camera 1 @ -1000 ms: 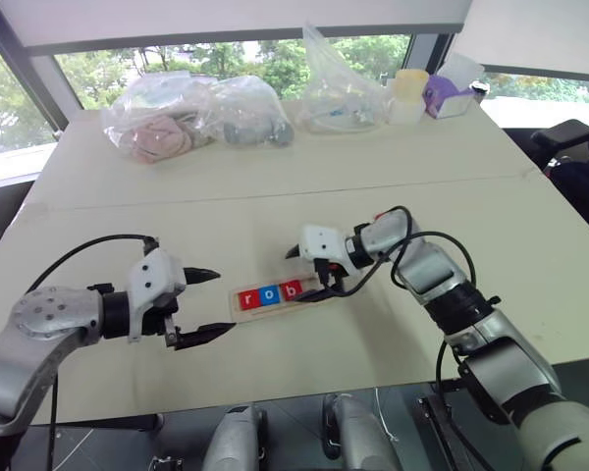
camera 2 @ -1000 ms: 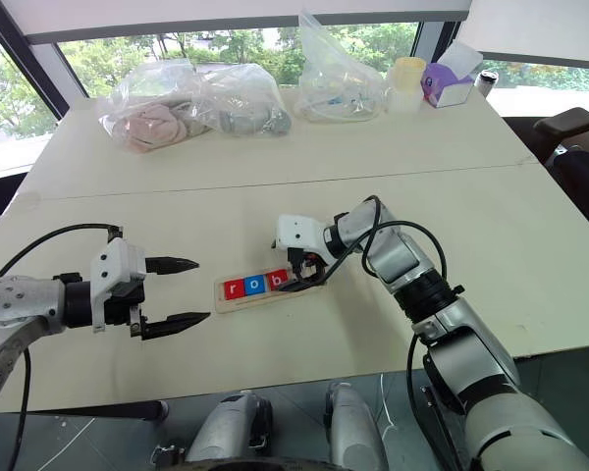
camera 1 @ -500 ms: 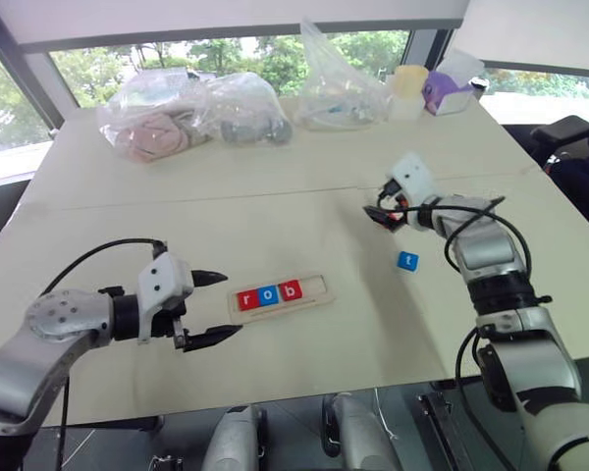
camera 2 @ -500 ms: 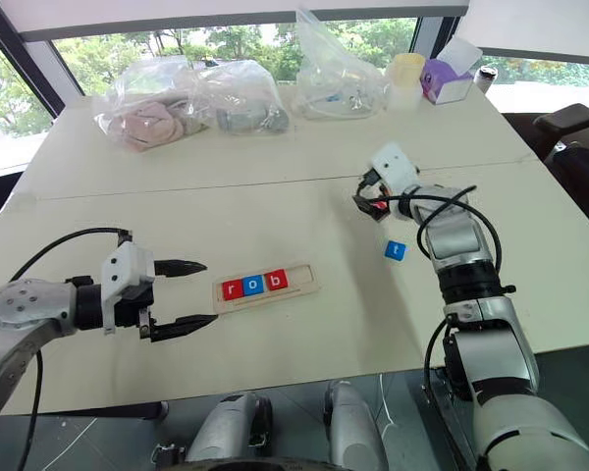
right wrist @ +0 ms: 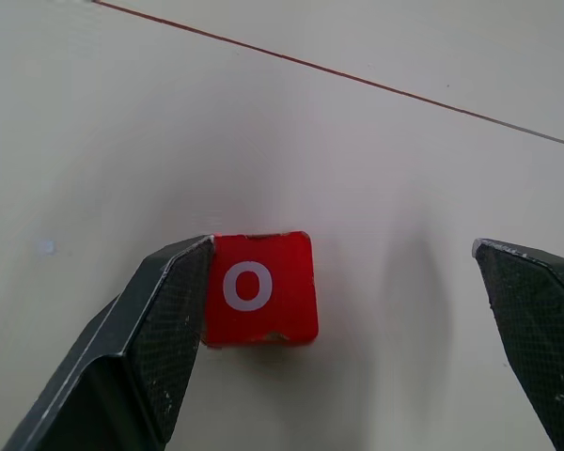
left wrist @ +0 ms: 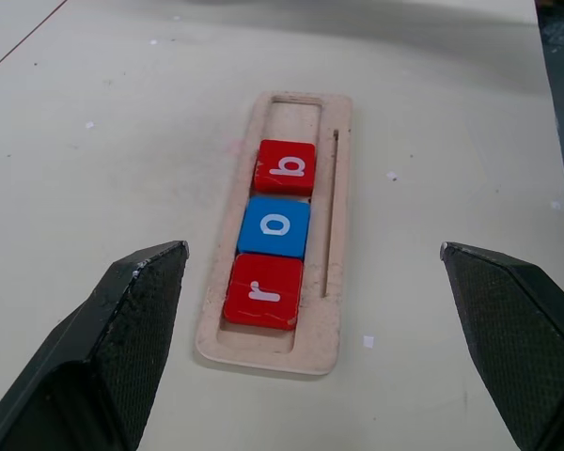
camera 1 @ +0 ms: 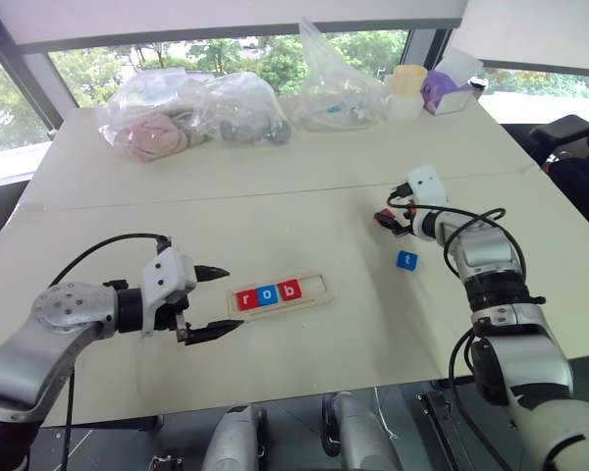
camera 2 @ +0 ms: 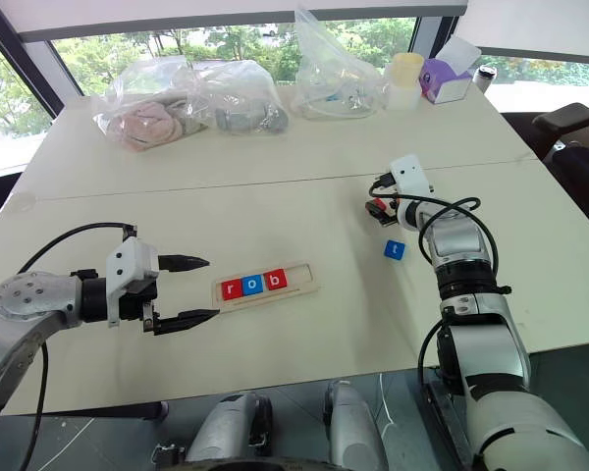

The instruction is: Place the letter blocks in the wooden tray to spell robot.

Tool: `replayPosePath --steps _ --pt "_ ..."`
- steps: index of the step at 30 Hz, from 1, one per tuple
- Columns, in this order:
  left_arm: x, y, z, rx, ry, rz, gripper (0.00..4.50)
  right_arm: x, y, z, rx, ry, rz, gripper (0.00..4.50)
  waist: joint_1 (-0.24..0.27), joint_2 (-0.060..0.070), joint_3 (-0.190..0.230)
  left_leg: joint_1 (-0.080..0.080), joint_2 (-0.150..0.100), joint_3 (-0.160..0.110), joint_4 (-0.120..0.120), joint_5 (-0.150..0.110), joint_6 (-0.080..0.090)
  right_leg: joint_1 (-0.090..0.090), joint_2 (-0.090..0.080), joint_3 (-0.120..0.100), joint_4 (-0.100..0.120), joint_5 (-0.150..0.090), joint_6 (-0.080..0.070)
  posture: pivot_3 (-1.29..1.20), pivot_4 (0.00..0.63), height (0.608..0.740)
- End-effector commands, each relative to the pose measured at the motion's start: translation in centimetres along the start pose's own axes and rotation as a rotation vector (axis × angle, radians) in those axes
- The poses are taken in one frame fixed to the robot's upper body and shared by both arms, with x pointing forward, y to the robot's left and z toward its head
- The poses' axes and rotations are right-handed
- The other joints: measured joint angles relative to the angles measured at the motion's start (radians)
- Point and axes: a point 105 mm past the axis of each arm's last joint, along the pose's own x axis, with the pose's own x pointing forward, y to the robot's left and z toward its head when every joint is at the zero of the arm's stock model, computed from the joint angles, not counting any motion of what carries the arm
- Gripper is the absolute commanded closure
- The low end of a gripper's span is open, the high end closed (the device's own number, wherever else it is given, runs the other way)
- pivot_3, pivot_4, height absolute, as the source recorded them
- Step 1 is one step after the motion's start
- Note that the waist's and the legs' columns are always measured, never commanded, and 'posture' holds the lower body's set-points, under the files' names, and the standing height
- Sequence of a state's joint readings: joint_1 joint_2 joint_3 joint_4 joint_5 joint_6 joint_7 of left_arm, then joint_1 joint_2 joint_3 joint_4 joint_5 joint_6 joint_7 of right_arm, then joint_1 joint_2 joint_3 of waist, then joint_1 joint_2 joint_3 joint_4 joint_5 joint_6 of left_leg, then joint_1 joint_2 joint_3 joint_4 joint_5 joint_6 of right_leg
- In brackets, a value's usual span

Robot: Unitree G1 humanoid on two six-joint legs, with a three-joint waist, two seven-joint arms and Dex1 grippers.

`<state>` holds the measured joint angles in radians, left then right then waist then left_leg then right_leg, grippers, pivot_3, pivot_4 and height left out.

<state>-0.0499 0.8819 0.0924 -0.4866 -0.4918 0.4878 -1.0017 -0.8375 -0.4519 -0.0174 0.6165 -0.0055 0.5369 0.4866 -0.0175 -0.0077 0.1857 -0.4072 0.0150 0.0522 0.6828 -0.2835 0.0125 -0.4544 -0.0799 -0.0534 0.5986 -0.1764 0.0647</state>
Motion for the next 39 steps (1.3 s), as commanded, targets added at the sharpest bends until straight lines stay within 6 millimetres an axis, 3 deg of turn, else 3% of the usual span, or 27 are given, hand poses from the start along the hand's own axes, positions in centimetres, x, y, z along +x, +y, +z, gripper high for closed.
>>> replayPosePath --steps 1,11,23,33,39 --pt "-0.3 0.0 0.7 0.036 -0.012 0.007 0.0 0.0 0.2 1.1 0.015 -0.031 0.013 0.06 0.0 0.0 0.0 0.0 0.0 0.0 0.0 0.0 0.0 0.0 0.0 0.0 0.0 0.0 0.0 0.0 0.15 0.74" --pt "-0.2 -0.2 0.8 0.031 -0.016 0.015 0.0 0.2 1.3 -0.3 0.01 0.011 0.048 0.06 0.001 0.0 0.0 0.0 0.0 0.0 0.0 0.0 0.0 0.0 0.0 0.0 0.0 0.0 0.0 0.0 0.15 0.74" --pt "0.1 -0.4 1.0 0.029 -0.022 0.005 0.0 -0.6 -0.8 1.6 0.026 -0.04 -0.018 0.06 0.003 0.0 0.0 0.0 0.0 0.0 0.0 0.0 0.0 0.0 0.0 0.0 0.0 0.0 0.0 0.0 0.15 0.74" --pt "0.5 -0.4 1.3 0.032 -0.028 -0.009 0.0 -2.4 -3.3 4.0 0.061 -0.101 -0.06 0.06 0.003 0.0 0.0 0.0 0.0 0.0 0.0 0.0 0.0 0.0 0.0 0.0 0.0 0.001 0.001 0.0 0.15 0.74" --pt "0.7 -0.3 1.4 0.033 -0.031 -0.017 0.0 -2.7 -1.9 5.0 0.072 -0.123 -0.029 0.06 0.0 0.0 0.0 0.0 0.0 0.0 0.0 0.0 0.0 0.0 0.0 0.0 0.0 0.001 0.002 0.0 0.15 0.74"
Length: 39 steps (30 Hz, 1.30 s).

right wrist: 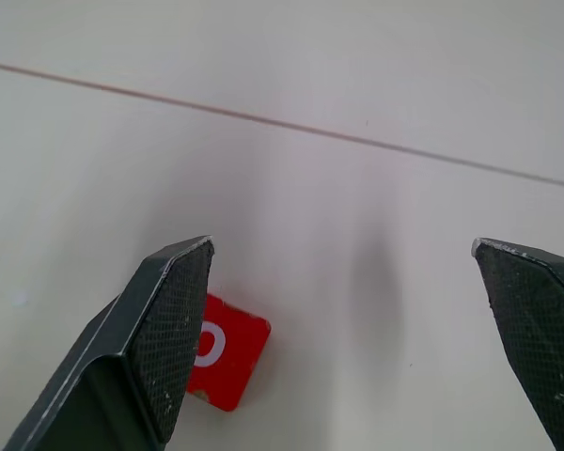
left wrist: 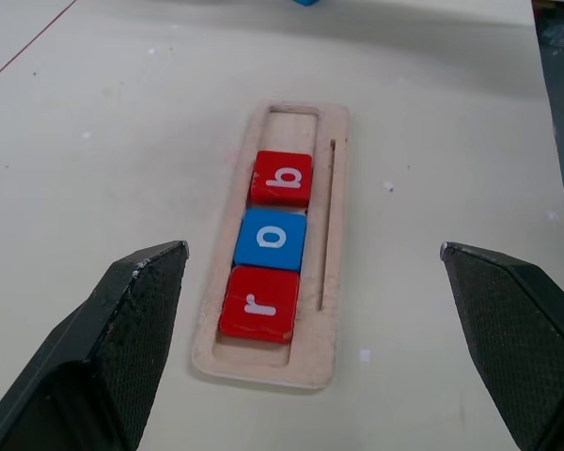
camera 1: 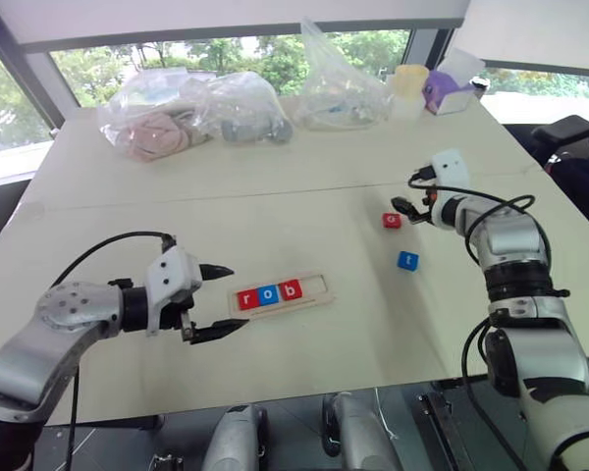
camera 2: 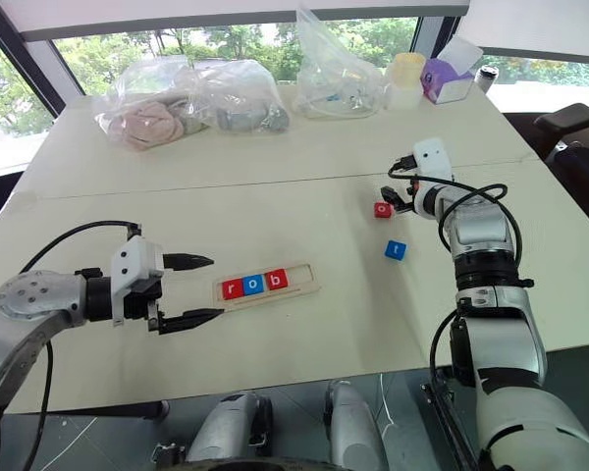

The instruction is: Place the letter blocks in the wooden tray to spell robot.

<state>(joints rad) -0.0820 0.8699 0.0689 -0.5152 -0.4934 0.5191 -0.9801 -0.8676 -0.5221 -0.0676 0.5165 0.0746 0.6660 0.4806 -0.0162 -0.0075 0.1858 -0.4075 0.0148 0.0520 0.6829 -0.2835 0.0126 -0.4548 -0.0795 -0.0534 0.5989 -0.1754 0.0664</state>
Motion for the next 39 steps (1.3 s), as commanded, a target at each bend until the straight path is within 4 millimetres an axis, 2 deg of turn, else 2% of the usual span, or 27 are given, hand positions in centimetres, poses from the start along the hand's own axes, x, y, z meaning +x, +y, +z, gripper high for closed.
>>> replayPosePath --steps 1,5,15,22,31,34,39 --pt "0.1 -0.1 0.7 0.02 -0.02 -0.01 0.0 -0.5 1.0 2.3 -0.001 -0.075 0.021 0.06 -0.001 0.0 0.0 0.0 0.0 0.0 0.0 0.0 0.0 0.0 0.0 0.0 0.0 0.001 0.001 0.0 0.15 0.74" --pt "0.2 -0.1 0.8 0.019 -0.023 -0.011 0.0 0.1 2.6 0.6 0.023 -0.035 -0.005 0.06 0.001 0.0 0.0 0.0 0.0 0.0 0.0 0.0 0.0 0.0 0.0 0.0 0.0 0.001 0.001 0.0 0.15 0.74" --pt "0.1 -0.3 0.8 0.017 -0.019 -0.009 0.0 0.1 3.4 -1.9 0.043 0.019 -0.178 0.06 0.002 0.0 0.0 0.0 0.0 0.0 0.0 0.0 0.0 0.0 -0.001 0.001 0.0 0.001 0.001 0.0 0.15 0.74" --pt "0.3 -0.3 0.8 0.023 -0.018 -0.012 0.0 0.4 4.5 -3.3 0.165 0.067 -0.187 0.06 0.0 0.0 0.0 0.0 0.0 0.0 0.0 0.0 0.0 0.0 0.0 0.0 0.001 0.0 0.001 0.0 0.15 0.74" --pt "0.4 -0.4 0.9 0.026 -0.019 -0.014 0.0 1.1 4.1 -4.7 0.414 0.135 -0.233 0.06 0.0 0.0 -0.001 0.001 0.0 0.0 0.001 0.0 0.0 0.001 0.0 0.0 0.001 0.0 0.0 0.0 0.15 0.74" --pt "0.4 -0.4 0.8 0.027 -0.019 -0.013 0.0 1.4 4.5 -4.8 0.441 0.144 -0.223 0.9 0.0 -0.001 -0.001 0.001 0.0 -0.001 0.001 0.0 0.0 0.002 0.0 0.0 0.001 -0.001 -0.001 0.0 0.15 0.74" --pt "0.5 -0.4 0.8 0.026 -0.019 -0.009 0.0 1.4 5.4 -4.3 0.367 0.138 -0.191 3.33 -0.009 0.0 -0.001 0.002 0.0 -0.001 0.001 0.0 0.0 0.002 0.0 0.0 0.001 -0.001 -0.001 0.0 0.15 0.74"
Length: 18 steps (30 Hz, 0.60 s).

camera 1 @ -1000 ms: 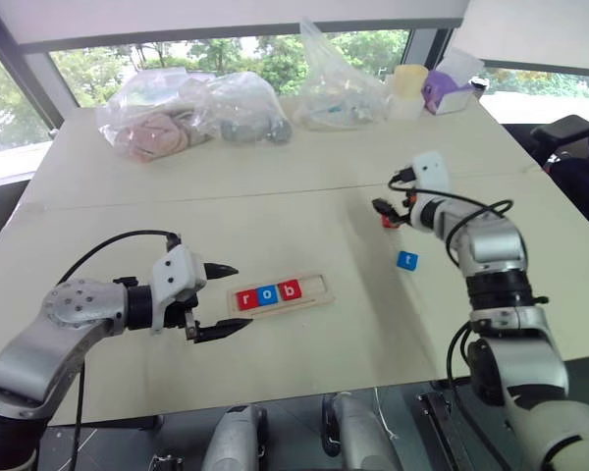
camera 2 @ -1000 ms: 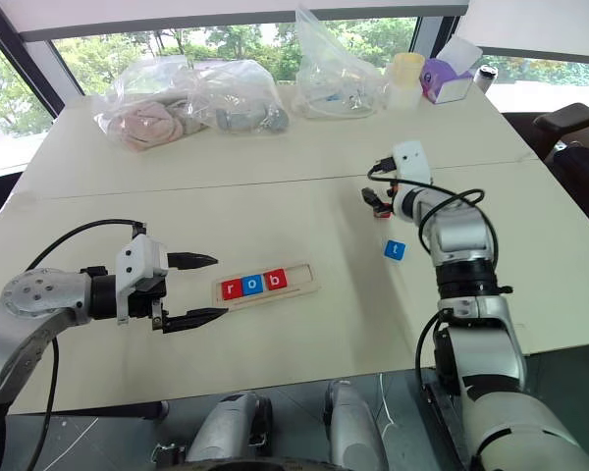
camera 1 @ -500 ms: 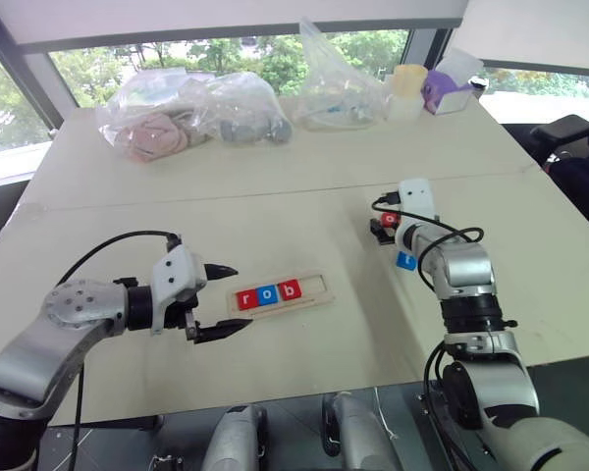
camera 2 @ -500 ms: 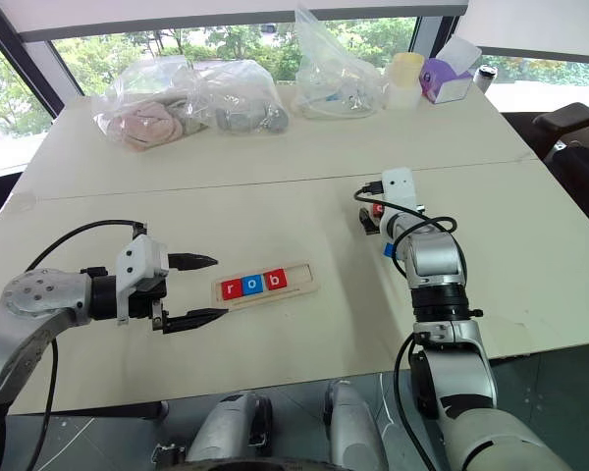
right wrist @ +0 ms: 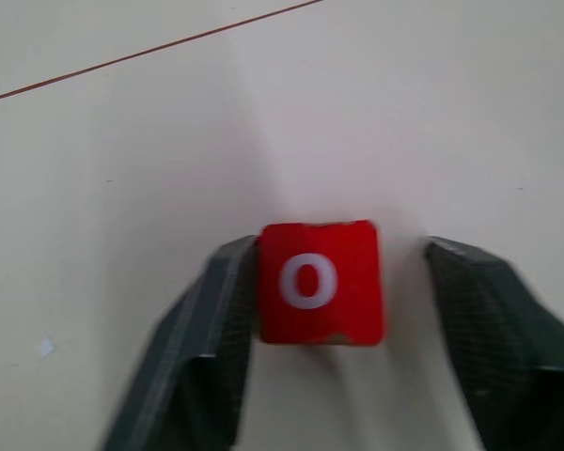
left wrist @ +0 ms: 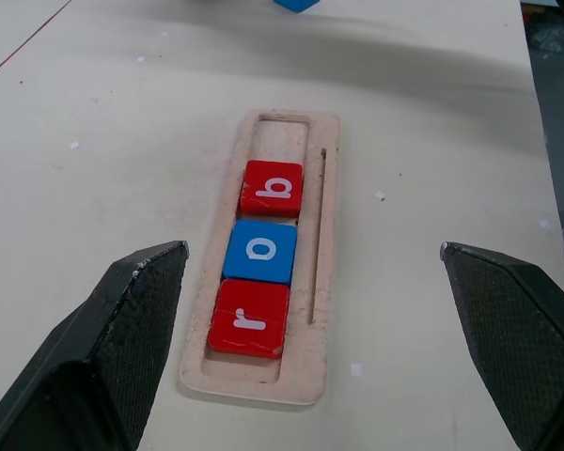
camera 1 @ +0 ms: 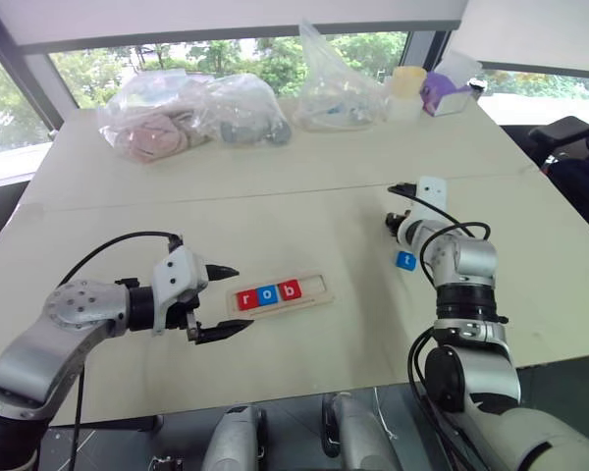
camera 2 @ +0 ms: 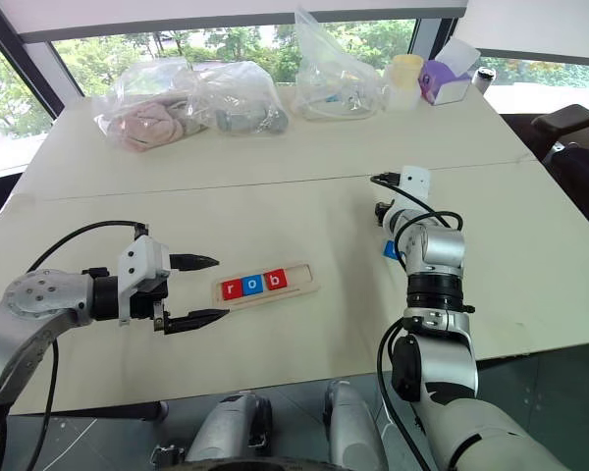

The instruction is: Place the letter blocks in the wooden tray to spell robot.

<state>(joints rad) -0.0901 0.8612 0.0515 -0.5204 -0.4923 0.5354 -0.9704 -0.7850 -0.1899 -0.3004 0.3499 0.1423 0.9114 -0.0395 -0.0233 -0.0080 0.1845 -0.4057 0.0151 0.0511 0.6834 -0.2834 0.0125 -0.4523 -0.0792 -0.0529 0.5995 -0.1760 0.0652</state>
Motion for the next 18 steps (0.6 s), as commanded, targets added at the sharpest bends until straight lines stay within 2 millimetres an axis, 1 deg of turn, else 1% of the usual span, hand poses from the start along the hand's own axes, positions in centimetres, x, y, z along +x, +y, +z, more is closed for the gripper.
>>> replayPosePath --steps 1,4,6,9,11,13,15,18 --pt "0.1 -0.2 0.8 0.037 -0.02 -0.002 0.0 -0.4 1.6 -0.6 -0.065 0.019 0.062 3.33 -0.002 0.0 0.0 0.0 0.0 0.0 0.0 0.0 0.0 0.0 0.0 0.0 0.0 0.0 0.0 0.0 0.15 0.74" --pt "0.1 -0.2 0.7 0.034 -0.021 -0.001 0.0 -1.6 2.2 -0.5 -0.166 -0.007 0.086 3.33 -0.001 0.0 0.0 0.0 0.001 -0.002 -0.001 0.0 0.0 0.0 0.002 0.0 0.001 0.0 0.0 0.0 0.15 0.74" --pt "0.2 -0.3 0.7 0.033 -0.023 -0.002 0.0 -2.5 2.7 -0.4 -0.199 -0.021 0.113 3.33 0.001 0.0 0.0 0.0 0.001 -0.002 -0.001 0.0 0.0 -0.001 0.002 0.0 0.001 0.0 0.0 0.0 0.15 0.74" --pt "0.3 -0.4 0.7 0.029 -0.028 -0.005 0.0 -4.7 3.8 0.1 -0.268 -0.051 0.17 3.33 0.004 0.001 0.0 0.0 0.001 -0.001 -0.001 0.0 0.0 -0.002 0.001 0.0 0.002 0.0 0.0 0.0 0.15 0.74" --pt "0.4 -0.4 0.7 0.026 -0.03 -0.008 0.0 -6.3 4.5 0.0 -0.29 -0.051 0.22 3.33 0.006 0.001 0.0 -0.001 0.001 -0.001 -0.001 0.0 0.0 -0.003 0.001 0.0 0.002 0.0 0.0 0.0 0.15 0.74" --pt "0.5 -0.5 0.6 0.023 -0.031 -0.012 0.0 -8.0 5.1 -0.7 -0.295 -0.02 0.274 3.33 0.009 0.001 0.0 -0.002 0.001 -0.001 0.0 0.0 0.0 -0.004 0.001 0.0 0.002 0.0 0.0 0.0 0.15 0.74" --pt "0.5 -0.7 0.5 0.018 -0.032 -0.021 0.0 -9.5 5.2 -1.6 -0.295 0.015 0.302 3.33 0.013 0.0 0.0 -0.002 0.001 -0.001 0.0 0.0 0.0 -0.004 0.001 0.0 0.002 0.0 0.0 0.0 0.15 0.74" --pt "0.7 -0.7 0.5 0.015 -0.035 -0.026 0.0 -10.5 4.8 -2.7 -0.297 0.057 0.298 3.33 0.012 0.0 0.0 -0.002 0.001 -0.001 0.0 0.0 0.0 -0.004 0.0 0.0 0.001 -0.001 -0.001 0.0 0.15 0.74"
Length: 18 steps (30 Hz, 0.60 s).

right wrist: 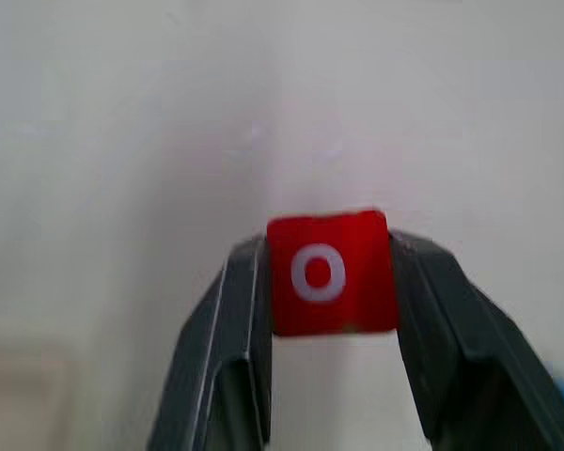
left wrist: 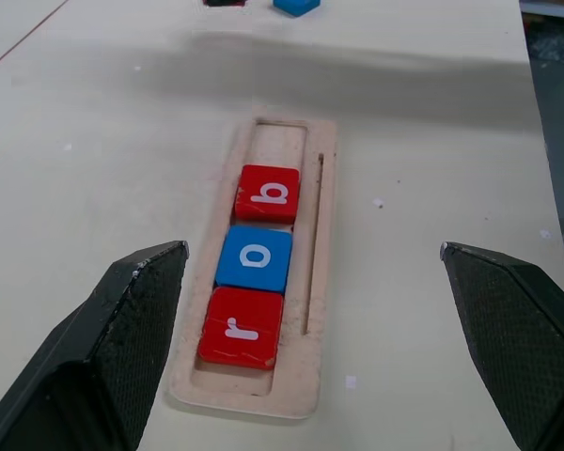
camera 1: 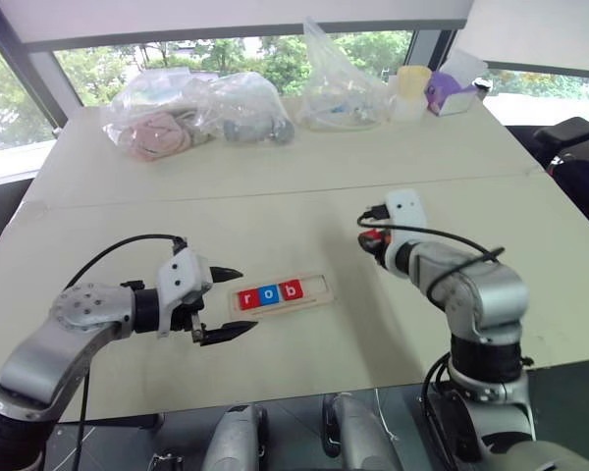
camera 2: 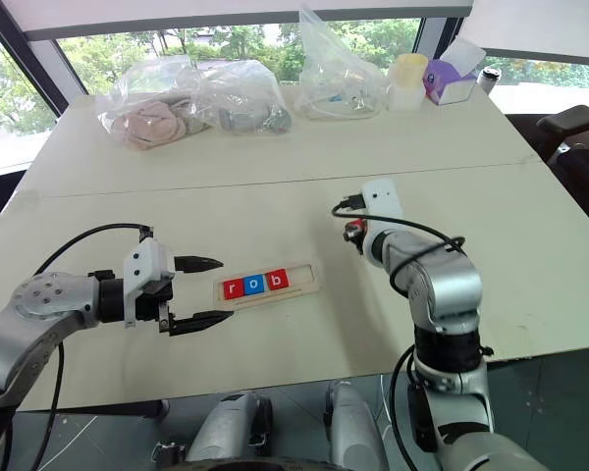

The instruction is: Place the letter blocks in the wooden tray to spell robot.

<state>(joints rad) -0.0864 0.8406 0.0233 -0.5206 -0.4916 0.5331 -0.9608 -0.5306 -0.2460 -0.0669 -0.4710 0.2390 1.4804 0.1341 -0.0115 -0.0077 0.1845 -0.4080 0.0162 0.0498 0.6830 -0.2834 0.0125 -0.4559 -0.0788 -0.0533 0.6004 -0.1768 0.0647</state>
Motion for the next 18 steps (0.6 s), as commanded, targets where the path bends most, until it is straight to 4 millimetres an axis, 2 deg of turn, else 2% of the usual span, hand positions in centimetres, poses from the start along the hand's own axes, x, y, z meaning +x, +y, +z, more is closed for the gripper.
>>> replayPosePath --steps 1,8,18 --pt "0.0 -0.2 0.7 0.034 -0.022 -0.012 0.0 -1.6 0.1 -0.7 0.012 0.019 0.003 3.33 0.0 0.0 0.0 0.0 0.0 0.0 0.0 0.0 0.0 0.0 0.0 0.0 0.0 0.0 0.0 0.0 0.15 0.74" --pt "-0.1 -0.1 0.8 0.034 -0.018 -0.021 0.0 -2.4 0.5 -2.9 0.034 0.052 0.022 3.33 -0.002 0.0 0.0 0.0 0.0 0.001 0.0 0.0 0.0 0.0 -0.001 0.0 0.0 0.0 0.0 0.0 0.15 0.74" --pt "-0.4 0.1 0.7 0.038 -0.006 -0.025 0.0 -2.3 1.8 -3.6 0.055 0.059 0.048 3.33 -0.003 0.0 0.0 0.0 0.0 0.001 0.0 0.0 0.0 -0.001 -0.001 0.0 -0.001 0.0 0.0 0.0 0.15 0.74"
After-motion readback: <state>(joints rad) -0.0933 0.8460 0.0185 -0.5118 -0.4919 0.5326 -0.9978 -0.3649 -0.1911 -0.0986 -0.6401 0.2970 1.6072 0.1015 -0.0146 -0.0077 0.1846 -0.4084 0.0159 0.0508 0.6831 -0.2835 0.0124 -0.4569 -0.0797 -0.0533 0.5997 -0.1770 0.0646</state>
